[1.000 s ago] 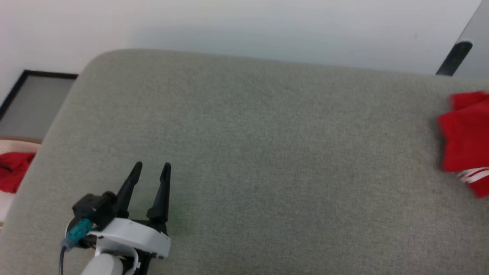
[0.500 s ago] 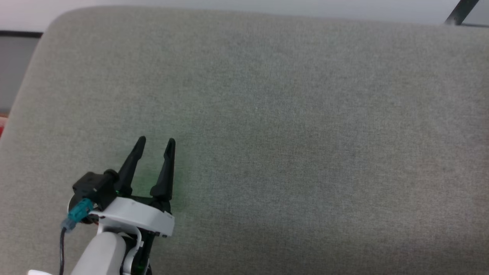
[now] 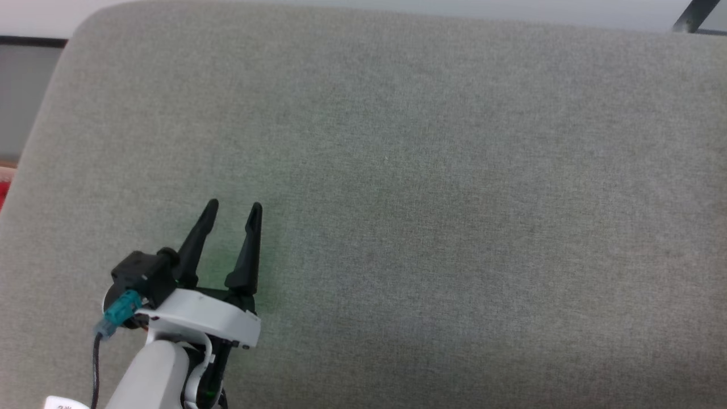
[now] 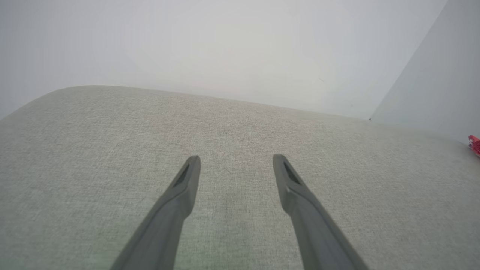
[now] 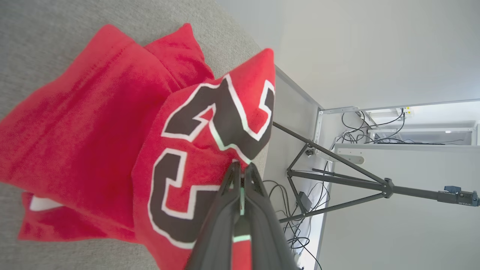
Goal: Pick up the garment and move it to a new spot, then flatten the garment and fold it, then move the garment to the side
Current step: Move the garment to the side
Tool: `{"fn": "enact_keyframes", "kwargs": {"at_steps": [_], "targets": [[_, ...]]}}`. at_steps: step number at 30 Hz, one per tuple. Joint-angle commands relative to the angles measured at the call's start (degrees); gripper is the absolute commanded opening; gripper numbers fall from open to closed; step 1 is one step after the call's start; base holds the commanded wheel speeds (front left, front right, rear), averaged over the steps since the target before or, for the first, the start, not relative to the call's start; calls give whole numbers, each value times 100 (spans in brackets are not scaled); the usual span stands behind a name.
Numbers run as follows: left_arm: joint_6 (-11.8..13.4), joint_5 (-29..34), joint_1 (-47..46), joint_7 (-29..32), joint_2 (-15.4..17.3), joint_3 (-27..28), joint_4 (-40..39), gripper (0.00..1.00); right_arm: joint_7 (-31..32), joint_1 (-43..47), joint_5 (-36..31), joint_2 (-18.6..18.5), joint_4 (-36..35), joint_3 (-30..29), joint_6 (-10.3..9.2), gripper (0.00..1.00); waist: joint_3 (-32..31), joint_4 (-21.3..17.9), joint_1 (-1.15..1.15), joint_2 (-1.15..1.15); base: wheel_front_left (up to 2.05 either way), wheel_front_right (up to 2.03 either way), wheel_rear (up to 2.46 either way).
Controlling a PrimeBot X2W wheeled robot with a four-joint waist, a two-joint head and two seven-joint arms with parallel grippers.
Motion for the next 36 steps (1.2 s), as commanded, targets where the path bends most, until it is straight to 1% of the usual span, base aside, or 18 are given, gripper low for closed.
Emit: {"fn": "enact_keyframes", "kwargs": {"at_steps": [1,2,4,6,10,12,13,14,17,18,23,27,30,35,36], "targets": [[-38,35,60,-3,-19,32,21,100,42,-99,-111,56,-29,-89,-12,88,-122,6,0,0,0,0,0],[-38,35,60,-3,-19,32,21,100,42,-99,-111,56,-29,-89,-12,88,-122,6,0,0,0,0,0],[-36,41,118,-1,-22,54,37,100,84,-78,-159,141,-41,-130,-11,92,-225,-6,0,0,0,0,0],[-41,43,165,-1,-30,77,55,100,125,-95,-231,171,-77,-157,-12,100,-343,-17,0,0,0,0,0],[-46,46,302,-1,-16,122,78,100,136,-55,-348,248,-107,-251,-11,100,-609,-47,0,0,0,0,0],[-45,37,377,-1,-1,147,82,100,99,-13,-382,322,-97,-351,-11,100,-750,-67,0,0,0,0,0],[-30,28,461,-1,25,168,84,100,38,66,-385,415,-120,-396,-11,100,-896,-94,0,0,0,0,0],[-30,28,461,-1,25,168,84,100,38,66,-385,415,-120,-396,-11,100,-896,-94,0,0,0,0,0],[1,-28,647,1,97,232,69,100,-250,138,-311,619,-220,-498,-11,100,-1167,-171,0,0,0,0,0],[1,-28,647,1,97,232,69,100,-250,138,-311,619,-220,-498,-11,100,-1167,-171,0,0,0,0,0],[54,-133,885,8,153,323,-8,100,-819,308,-206,918,-411,-615,-12,100,-1461,-296,0,0,0,0,0],[98,-102,1105,6,196,370,-60,100,-1479,577,-156,1249,-599,-738,-11,100,-1734,-395,0,0,0,0,0],[143,-68,1270,2,217,431,-128,100,-2074,868,-88,1552,-763,-940,-11,100,-1917,-472,0,0,0,0,0],[213,12,1454,-1,207,543,-230,100,-3116,1553,268,2232,-1079,-1341,-11,100,-2099,-560,0,0,0,0,0],[209,29,1488,-1,185,571,-241,100,-3308,1697,249,2314,-1143,-1385,-11,100,-2130,-575,0,0,0,0,0]]}}
